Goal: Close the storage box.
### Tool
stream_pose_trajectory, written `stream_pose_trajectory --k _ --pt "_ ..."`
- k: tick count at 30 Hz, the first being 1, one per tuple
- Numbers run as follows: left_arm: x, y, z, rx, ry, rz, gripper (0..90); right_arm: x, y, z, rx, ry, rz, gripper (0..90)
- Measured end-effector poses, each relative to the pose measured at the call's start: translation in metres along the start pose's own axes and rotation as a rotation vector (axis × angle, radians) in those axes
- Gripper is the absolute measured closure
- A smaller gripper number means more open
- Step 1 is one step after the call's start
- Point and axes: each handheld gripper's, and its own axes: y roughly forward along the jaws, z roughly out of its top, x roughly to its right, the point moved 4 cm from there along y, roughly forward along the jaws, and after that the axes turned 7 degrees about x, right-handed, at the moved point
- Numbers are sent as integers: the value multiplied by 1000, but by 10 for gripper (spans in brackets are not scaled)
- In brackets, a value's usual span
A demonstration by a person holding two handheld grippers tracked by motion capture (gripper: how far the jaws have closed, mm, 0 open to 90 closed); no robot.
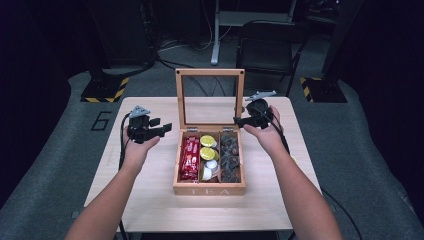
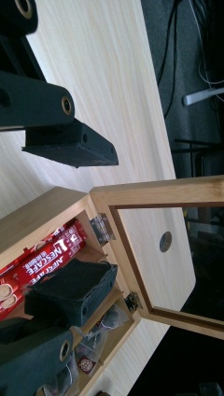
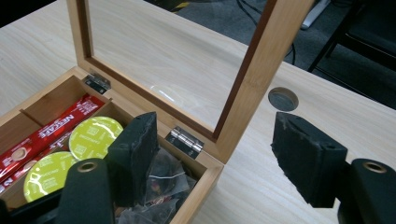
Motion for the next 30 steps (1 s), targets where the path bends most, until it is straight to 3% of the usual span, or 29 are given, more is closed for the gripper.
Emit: stream_pose_trajectory --k 9,30 --pt "4 2 -1 -3 8 -10 412 11 7 -3 -8 45 -25 309" --pt "4 6 -6 -9 3 -17 411 16 27 -4 -18 62 -32 305"
